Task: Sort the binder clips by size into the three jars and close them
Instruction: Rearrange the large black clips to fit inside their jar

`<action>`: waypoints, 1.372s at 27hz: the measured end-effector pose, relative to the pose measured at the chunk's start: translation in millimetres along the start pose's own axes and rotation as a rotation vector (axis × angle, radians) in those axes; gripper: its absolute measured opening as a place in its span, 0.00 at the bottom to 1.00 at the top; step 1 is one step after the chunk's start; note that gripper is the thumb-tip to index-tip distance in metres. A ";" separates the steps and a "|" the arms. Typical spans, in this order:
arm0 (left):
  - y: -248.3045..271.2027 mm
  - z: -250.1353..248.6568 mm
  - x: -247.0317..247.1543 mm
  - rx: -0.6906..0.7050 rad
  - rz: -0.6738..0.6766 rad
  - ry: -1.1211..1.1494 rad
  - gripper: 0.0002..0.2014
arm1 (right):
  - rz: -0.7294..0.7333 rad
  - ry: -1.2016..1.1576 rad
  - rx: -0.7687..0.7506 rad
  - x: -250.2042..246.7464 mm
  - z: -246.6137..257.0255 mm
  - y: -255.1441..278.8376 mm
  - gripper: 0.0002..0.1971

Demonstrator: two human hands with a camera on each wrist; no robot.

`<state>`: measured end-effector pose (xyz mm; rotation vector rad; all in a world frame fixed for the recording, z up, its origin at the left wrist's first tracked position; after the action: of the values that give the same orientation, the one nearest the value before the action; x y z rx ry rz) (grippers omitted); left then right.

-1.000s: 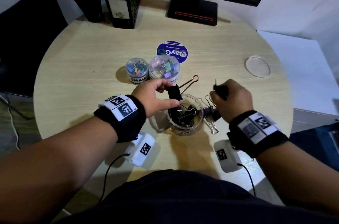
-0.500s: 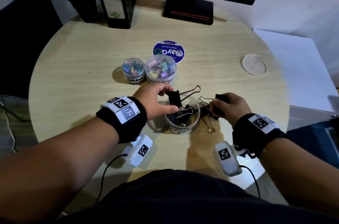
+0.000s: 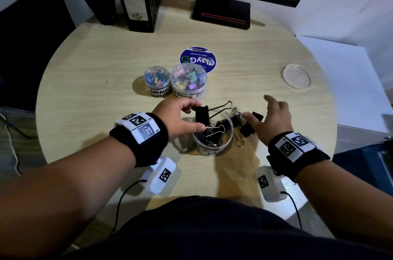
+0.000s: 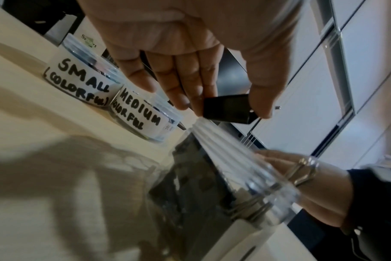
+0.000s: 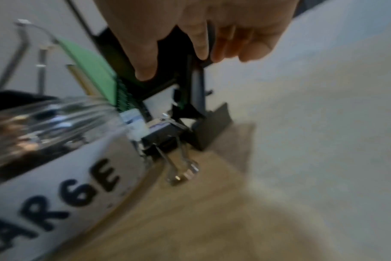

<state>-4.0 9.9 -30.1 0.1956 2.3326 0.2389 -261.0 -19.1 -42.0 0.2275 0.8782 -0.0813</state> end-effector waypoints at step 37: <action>-10.6 -4.2 -4.0 -0.010 -0.078 -0.251 0.26 | 0.092 -0.617 -0.142 10.7 62.7 37.3 0.13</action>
<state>-5.0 -1.7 -27.0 0.1219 2.0850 0.1772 -200.9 3.0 -5.5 0.0978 0.2568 -0.0006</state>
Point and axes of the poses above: each hand's wrist, its own y-axis away from the middle knuckle, its own x-axis out of the palm, z = x × y, the point moved 10 cm from there along -y, towards the middle knuckle, and after that the axes turned 12 degrees about -y, right-handed, at the moved point
